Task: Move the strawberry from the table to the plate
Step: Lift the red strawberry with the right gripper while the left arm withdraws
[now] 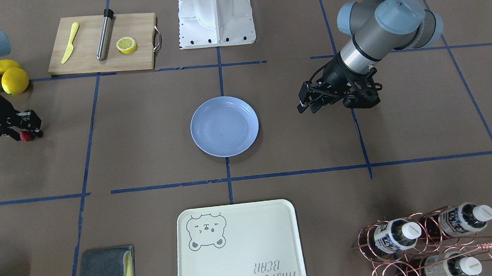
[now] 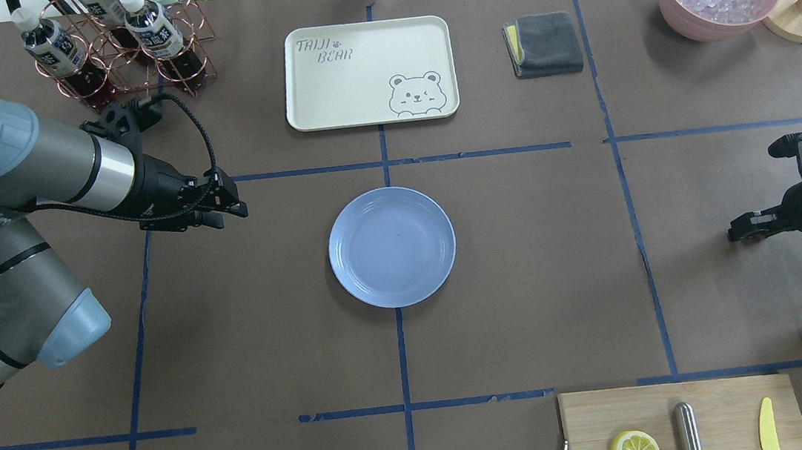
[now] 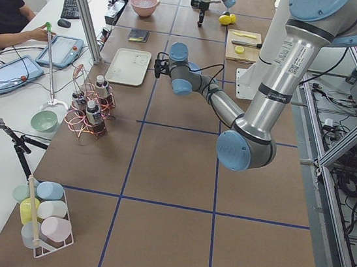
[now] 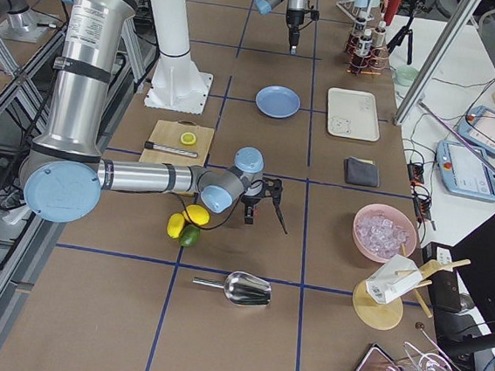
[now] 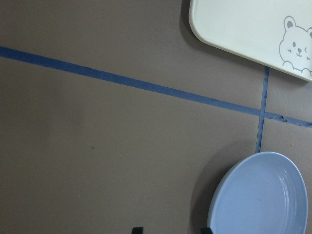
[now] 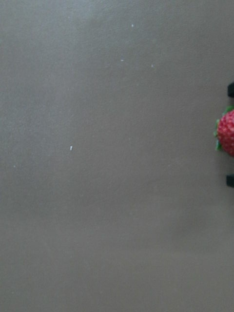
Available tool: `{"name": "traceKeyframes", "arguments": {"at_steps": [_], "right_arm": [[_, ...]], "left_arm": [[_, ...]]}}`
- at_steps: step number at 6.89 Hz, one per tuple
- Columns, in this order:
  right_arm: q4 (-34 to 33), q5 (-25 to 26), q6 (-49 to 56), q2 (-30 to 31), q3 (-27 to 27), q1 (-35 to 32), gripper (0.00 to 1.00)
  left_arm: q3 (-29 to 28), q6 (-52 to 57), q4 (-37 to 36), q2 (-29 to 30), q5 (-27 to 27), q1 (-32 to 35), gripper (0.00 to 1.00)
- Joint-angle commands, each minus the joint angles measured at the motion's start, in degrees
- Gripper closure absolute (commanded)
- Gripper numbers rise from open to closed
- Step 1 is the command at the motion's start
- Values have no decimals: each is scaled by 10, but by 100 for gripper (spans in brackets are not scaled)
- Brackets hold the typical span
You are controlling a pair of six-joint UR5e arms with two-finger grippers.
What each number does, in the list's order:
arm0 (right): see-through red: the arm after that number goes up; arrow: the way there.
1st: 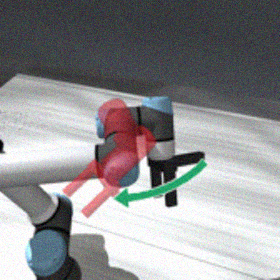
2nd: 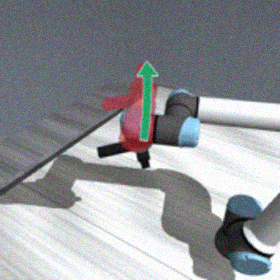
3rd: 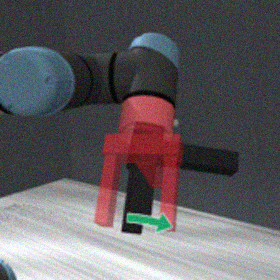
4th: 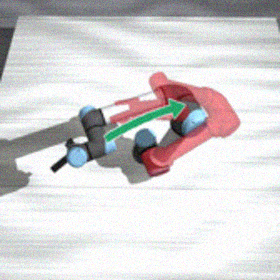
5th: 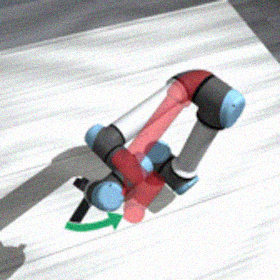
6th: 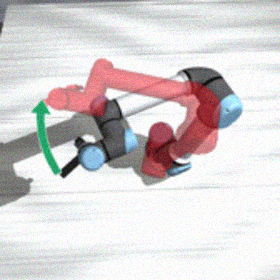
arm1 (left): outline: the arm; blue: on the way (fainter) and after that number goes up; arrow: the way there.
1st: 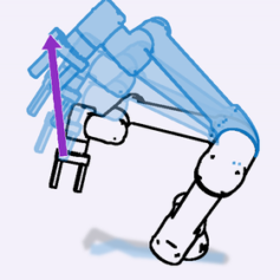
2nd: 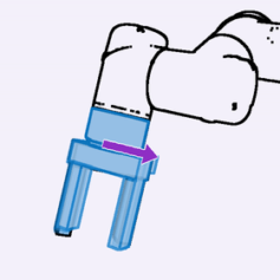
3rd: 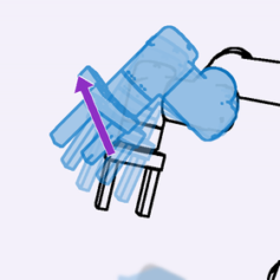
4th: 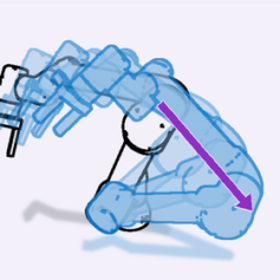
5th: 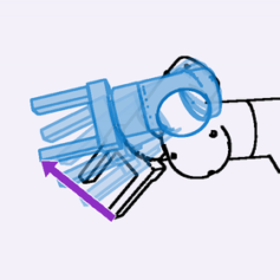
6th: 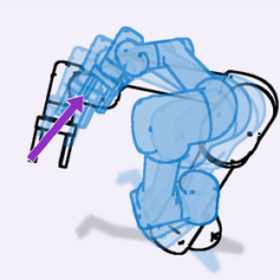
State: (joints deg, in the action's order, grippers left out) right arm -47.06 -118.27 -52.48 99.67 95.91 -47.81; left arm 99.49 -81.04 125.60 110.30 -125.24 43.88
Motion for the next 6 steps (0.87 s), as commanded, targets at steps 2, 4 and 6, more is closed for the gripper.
{"name": "traceKeyframes", "arguments": {"at_steps": [2,4,6], "right_arm": [[1,1,4,0,11,-2,100],[0,0,-2,-3,58,0,100],[-12,0,-120,-86,66,24,100]], "left_arm": [[4,0,0,-2,0,1,50],[10,0,-3,-3,0,2,50],[38,38,-3,-44,-1,6,50]]}}
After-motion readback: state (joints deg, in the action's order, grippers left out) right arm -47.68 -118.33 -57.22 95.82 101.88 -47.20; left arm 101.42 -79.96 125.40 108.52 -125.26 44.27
